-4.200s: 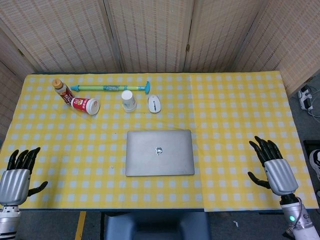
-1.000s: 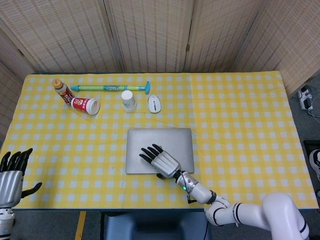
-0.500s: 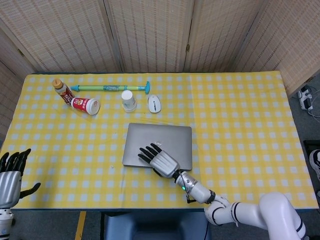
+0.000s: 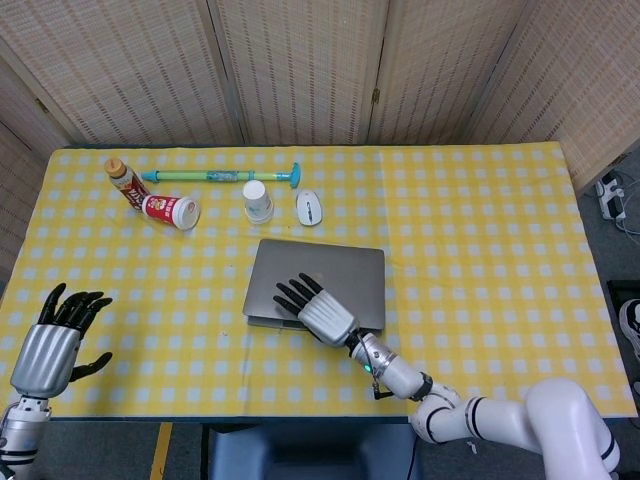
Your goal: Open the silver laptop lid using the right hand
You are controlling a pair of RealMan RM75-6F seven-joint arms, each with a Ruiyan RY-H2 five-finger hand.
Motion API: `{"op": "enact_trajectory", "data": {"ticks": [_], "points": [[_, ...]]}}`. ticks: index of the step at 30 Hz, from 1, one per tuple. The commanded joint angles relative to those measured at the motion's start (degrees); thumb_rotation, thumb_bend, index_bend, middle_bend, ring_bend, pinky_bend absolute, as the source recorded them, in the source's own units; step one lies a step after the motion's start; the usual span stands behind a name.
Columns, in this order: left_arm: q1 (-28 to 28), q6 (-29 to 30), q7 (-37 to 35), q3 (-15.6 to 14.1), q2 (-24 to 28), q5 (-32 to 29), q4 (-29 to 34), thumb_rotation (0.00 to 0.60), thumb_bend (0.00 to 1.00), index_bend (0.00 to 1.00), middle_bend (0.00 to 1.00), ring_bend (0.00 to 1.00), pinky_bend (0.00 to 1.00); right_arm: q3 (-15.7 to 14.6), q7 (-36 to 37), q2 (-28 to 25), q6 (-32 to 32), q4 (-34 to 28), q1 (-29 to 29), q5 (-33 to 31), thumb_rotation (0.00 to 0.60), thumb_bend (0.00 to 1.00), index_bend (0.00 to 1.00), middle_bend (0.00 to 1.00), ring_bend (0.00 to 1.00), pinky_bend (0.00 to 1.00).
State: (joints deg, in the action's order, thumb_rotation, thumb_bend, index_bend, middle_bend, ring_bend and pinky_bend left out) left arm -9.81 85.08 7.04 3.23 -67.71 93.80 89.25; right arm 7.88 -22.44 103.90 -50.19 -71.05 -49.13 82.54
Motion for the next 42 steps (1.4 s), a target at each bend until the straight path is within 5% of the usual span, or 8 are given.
{"op": "enact_trajectory", "data": {"ticks": [1, 7, 21, 42], "points": [[-2.1, -1.2, -1.93, -0.89, -1.37, 3.11, -2.3, 0.6, 0.19, 0.36, 0.36, 0.31, 0.17, 0.49, -1.48, -0.8, 0.09, -1.1, -0.45, -0.57, 0.6, 0.59, 0.0, 0.0, 0.0, 0.0], [-4.43, -3.99, -4.11, -2.82, -4.23, 5.66, -5.55, 0.6, 0.2, 0.39, 0.41, 0.35, 0.25, 0.95, -3.71, -1.83, 0.09, -2.51, -0.96, -1.45, 0.6, 0.59, 0.0, 0.0, 0.0, 0.0], [-14.11, -18.71, -5.82, -5.4, -6.9, 7.46, -5.34, 0.6, 0.2, 0.01, 0.14, 0.11, 0.04, 1.75, -8.46, -3.49, 0.04, -4.42, -2.28, -3.35, 0.6, 0.59, 0.0, 0.0, 0.0, 0.0], [-25.73, -36.6, -2.96, -2.98, -12.37, -1.46, -5.23, 0.6, 0.2, 0.0, 0.05, 0.03, 0.0, 1.69, -13.57, -4.08, -0.25, -5.92, -3.76, -6.02, 0.6, 0.59, 0.0, 0.0, 0.0, 0.0]]}}
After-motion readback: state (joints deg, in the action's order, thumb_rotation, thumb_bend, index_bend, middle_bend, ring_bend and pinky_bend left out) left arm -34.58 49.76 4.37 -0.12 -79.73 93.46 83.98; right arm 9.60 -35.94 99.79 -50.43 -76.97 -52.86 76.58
